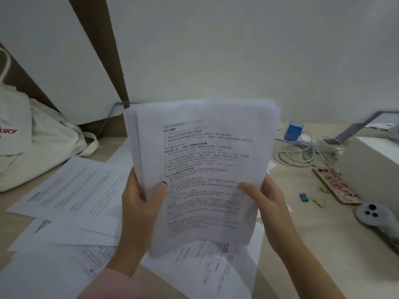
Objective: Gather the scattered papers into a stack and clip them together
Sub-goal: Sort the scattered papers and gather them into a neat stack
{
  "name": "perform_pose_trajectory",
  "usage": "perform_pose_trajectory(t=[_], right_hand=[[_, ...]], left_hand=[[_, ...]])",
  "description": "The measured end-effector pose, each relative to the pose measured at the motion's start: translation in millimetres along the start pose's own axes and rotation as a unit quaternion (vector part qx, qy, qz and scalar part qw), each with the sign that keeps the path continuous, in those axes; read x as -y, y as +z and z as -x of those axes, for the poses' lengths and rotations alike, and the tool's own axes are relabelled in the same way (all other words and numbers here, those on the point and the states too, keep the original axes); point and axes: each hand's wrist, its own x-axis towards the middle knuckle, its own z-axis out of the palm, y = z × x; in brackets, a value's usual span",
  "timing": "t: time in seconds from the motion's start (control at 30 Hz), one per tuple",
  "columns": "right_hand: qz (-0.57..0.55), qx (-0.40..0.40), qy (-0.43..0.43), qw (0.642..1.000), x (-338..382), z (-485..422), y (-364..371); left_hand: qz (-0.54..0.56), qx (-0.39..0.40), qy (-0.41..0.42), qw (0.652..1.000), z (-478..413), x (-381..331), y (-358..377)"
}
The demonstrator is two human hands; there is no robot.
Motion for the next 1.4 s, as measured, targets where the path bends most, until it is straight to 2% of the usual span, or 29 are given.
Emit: perform_pose_trajectory(t=[0.1, 0.3, 0.43, 0.57, 0.77, 0.93, 1.17, 1.4], right_hand=[[-0.028, -0.002, -0.025, 0.999, 1.6, 0.7, -6.1], [0.011, 0.034, 0.086, 0.996, -32.1, 9.3, -11.3], [0.054, -0.018, 0.066, 0.996, -21.1, 1.9, -33.1], [0.132, -0.066, 0.052, 0.988, -14.3, -4.3, -77.4], [0.245, -0.072, 0.172, 0.951, -36.0, -4.4, -145.2], [0.315, -0.064, 0.226, 0.920, -65.7, 1.0, -175.1], [0.336, -0.089, 0.218, 0.912, -81.8, 2.3, -186.2], [0.445, -0.077, 0.213, 0.867, -79.8, 6.3, -185.1]], left_hand=[[0.008, -0.019, 0.011, 1.000, 0.2, 2.4, 1.0], [-0.014, 0.007, -0.060, 0.998, 25.0, 30.4, 15.3], [-0.023, 0.024, -0.098, 0.995, 19.2, 22.7, 35.3], [-0.015, 0.073, -0.154, 0.985, 21.2, 18.6, 65.6], [-0.007, 0.178, -0.306, 0.935, 45.0, 46.3, 117.6], [-0.052, 0.216, -0.381, 0.897, 65.3, 76.5, 139.4], [-0.057, 0.252, -0.384, 0.887, 70.0, 84.9, 148.2], [-0.055, 0.263, -0.357, 0.894, 67.9, 78.3, 147.5]])
